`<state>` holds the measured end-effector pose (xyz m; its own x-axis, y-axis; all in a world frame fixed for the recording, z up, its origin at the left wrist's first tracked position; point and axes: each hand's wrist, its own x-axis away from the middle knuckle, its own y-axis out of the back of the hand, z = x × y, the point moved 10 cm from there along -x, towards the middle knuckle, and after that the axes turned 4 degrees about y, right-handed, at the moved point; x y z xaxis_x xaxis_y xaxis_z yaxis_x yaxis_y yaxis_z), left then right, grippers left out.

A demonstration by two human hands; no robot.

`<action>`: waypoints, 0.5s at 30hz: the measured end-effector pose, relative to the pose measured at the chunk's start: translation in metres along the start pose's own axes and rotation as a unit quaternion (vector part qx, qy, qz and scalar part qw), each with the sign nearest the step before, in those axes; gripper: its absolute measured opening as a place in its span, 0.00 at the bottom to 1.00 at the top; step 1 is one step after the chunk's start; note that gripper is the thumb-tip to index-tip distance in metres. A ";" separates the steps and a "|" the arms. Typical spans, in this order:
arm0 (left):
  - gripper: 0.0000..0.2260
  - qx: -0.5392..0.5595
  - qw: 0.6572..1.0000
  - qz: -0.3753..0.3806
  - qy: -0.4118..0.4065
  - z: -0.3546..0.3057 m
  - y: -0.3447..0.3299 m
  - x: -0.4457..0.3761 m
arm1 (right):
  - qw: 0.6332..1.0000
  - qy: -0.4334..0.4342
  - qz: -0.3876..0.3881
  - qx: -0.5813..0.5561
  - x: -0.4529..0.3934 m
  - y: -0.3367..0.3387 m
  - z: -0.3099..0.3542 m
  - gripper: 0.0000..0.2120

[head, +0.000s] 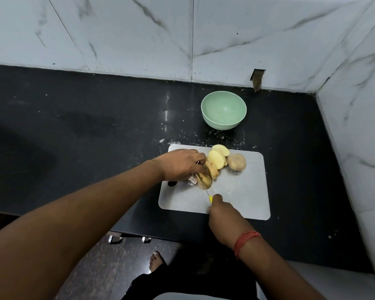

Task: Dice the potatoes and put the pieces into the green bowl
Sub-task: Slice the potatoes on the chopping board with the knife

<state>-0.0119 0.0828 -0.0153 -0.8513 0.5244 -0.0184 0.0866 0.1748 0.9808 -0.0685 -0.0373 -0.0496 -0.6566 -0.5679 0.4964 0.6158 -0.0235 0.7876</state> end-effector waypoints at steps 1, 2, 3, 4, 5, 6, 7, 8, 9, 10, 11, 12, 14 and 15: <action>0.19 0.004 1.000 -0.001 -0.002 0.000 -0.001 0.000 | 1.000 0.000 0.000 0.003 0.001 0.000 0.000 0.11; 0.19 0.008 1.000 -0.001 -0.003 -0.001 -0.002 0.000 | 1.000 0.001 0.000 0.007 0.001 0.000 0.000 0.12; 0.20 0.012 1.000 -0.002 -0.004 -0.001 -0.003 0.000 | 1.000 0.001 -0.001 0.009 0.001 0.000 0.000 0.12; 0.20 0.014 1.000 -0.003 -0.003 -0.001 -0.004 0.000 | 1.000 0.002 -0.001 0.010 0.000 -0.001 -0.001 0.12; 0.20 0.016 1.000 -0.003 -0.001 -0.001 -0.005 0.000 | 1.000 0.003 -0.001 0.010 0.000 -0.001 -0.002 0.12; 0.19 0.017 1.000 -0.002 0.002 -0.001 -0.006 -0.001 | 1.000 0.005 -0.001 0.012 0.000 -0.001 -0.002 0.13; 0.19 0.018 1.000 0.000 0.004 -0.001 -0.007 -0.001 | 1.000 0.008 -0.002 0.015 0.000 0.000 -0.002 0.13; 0.18 0.020 1.000 0.001 0.005 -0.001 -0.008 -0.001 | 1.000 0.011 -0.003 0.019 -0.001 0.000 -0.002 0.13; 0.18 0.022 1.000 0.003 0.005 -0.002 -0.009 -0.001 | 1.000 0.014 -0.003 0.022 -0.001 0.001 -0.002 0.13; 0.18 0.023 1.000 0.005 0.006 -0.002 -0.009 0.000 | 1.000 0.015 -0.001 0.023 -0.001 0.001 -0.003 0.12; 0.18 0.023 1.000 0.006 0.007 -0.001 -0.010 0.000 | 1.000 0.017 0.002 0.023 -0.001 0.002 -0.003 0.12; 0.18 0.024 1.000 0.006 0.008 -0.001 -0.010 0.000 | 1.000 0.019 0.004 0.023 -0.001 0.002 -0.003 0.12; 0.18 0.026 1.000 0.005 0.005 0.000 -0.010 0.000 | 0.999 0.021 0.008 0.023 -0.001 0.002 -0.003 0.11; 0.19 0.028 1.000 0.005 0.002 -0.001 -0.009 -0.001 | 0.999 0.021 0.010 0.023 -0.001 0.002 -0.003 0.11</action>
<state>-0.0125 0.0801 -0.0244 -0.8527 0.5223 -0.0085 0.1233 0.2171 0.9683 -0.0650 -0.0395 -0.0502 -0.6243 -0.6026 0.4971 0.6073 0.0259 0.7940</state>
